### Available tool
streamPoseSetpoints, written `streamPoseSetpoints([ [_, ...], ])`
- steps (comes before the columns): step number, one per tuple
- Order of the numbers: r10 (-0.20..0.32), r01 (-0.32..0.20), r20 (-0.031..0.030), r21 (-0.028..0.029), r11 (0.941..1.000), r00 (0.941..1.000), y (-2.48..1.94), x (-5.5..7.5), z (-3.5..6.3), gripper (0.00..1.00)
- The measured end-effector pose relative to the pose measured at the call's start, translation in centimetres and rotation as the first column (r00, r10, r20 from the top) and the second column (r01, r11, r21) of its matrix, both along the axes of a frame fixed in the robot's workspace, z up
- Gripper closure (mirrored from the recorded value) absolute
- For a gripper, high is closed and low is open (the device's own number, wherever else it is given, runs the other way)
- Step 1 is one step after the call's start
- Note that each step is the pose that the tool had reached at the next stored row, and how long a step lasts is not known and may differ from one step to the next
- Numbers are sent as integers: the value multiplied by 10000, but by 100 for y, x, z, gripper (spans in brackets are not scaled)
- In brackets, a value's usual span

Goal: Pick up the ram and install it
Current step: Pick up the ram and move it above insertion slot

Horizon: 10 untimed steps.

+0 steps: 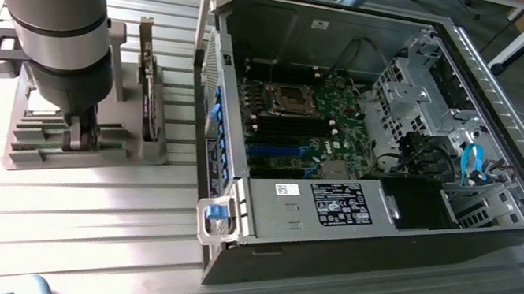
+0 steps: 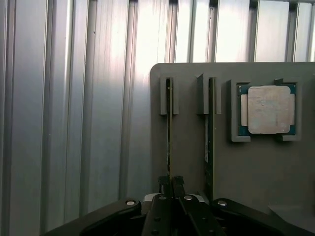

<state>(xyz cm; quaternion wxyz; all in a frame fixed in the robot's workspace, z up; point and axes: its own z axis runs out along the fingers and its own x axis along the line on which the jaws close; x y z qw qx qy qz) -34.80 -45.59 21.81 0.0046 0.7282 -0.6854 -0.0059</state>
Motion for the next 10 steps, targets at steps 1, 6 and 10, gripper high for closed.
streamPoseSetpoints([
  [1, 0, 0, 0, 3, 10000, 10000, 0, 0, 12, 88],
  [6, 0, 0, 0, 18, 10000, 10000, 0, 6, 103, 88],
  [10, 0, 0, 0, 40, 10000, 10000, 0, 12, 180, 88],
])
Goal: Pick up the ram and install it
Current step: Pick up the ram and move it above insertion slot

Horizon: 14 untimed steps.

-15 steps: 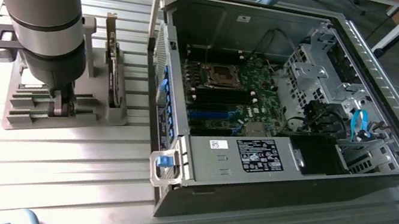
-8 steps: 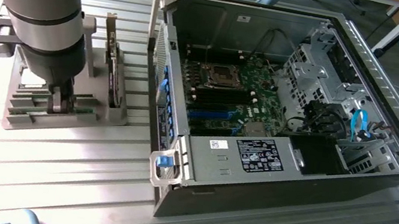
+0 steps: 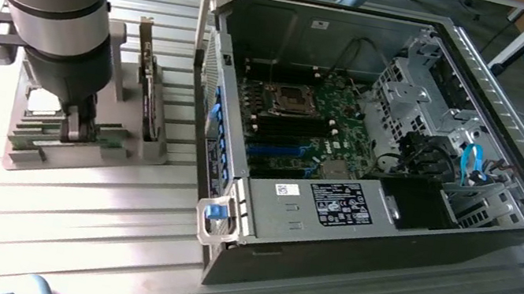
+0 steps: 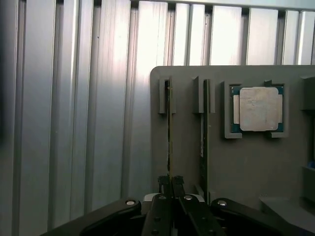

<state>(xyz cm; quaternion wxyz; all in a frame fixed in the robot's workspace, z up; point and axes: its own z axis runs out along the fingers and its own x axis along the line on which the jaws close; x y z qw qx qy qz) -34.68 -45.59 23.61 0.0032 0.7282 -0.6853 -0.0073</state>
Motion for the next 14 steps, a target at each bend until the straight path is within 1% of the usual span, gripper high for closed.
streamPoseSetpoints([
  [2, -1, 1, 0, 14, 10000, 10000, 0, 5, 58, 88],
  [6, 0, 0, 0, 31, 10000, 10000, 0, 11, 135, 88],
  [7, 0, 0, 0, 40, 10000, 10000, 0, 14, 175, 88],
  [14, 0, 0, 1, 79, 10000, 10000, 0, 25, 321, 88],
])
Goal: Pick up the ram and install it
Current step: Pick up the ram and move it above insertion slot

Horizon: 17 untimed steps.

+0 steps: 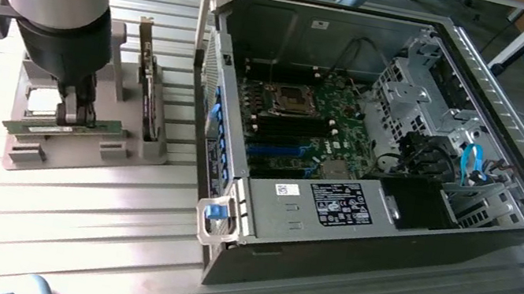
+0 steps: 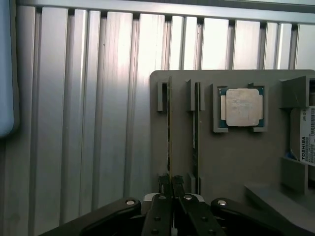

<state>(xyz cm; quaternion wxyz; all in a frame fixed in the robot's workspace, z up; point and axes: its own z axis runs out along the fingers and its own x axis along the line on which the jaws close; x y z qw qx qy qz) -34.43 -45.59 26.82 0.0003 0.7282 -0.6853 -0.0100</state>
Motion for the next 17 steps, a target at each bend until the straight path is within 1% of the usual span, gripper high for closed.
streamPoseSetpoints([
  [10, 0, 0, 0, 44, 10000, 10000, 0, 21, 242, 88],
  [17, 0, 0, -2, 56, 10000, 10000, 0, 34, 404, 88],
])
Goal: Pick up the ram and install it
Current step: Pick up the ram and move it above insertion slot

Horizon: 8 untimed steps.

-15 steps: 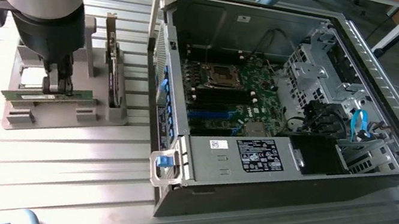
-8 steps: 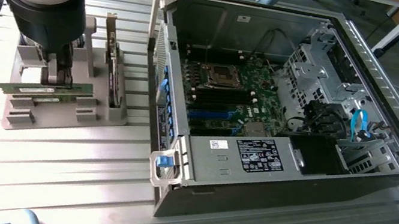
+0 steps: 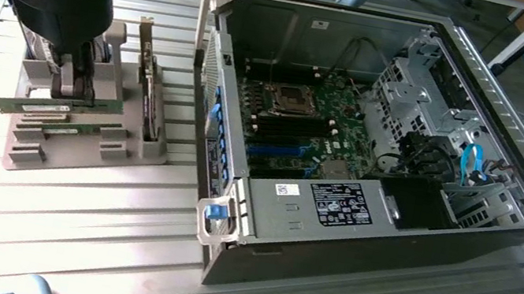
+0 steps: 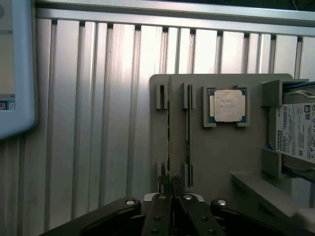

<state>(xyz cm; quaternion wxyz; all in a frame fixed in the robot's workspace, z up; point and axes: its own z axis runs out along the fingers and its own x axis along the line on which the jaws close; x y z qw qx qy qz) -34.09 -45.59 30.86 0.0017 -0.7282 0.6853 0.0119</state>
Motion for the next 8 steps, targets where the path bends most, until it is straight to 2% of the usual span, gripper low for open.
streamPoseSetpoints([
  [8, -1, 1, 1, 15, 10000, 10000, 0, 17, 184, 88],
])
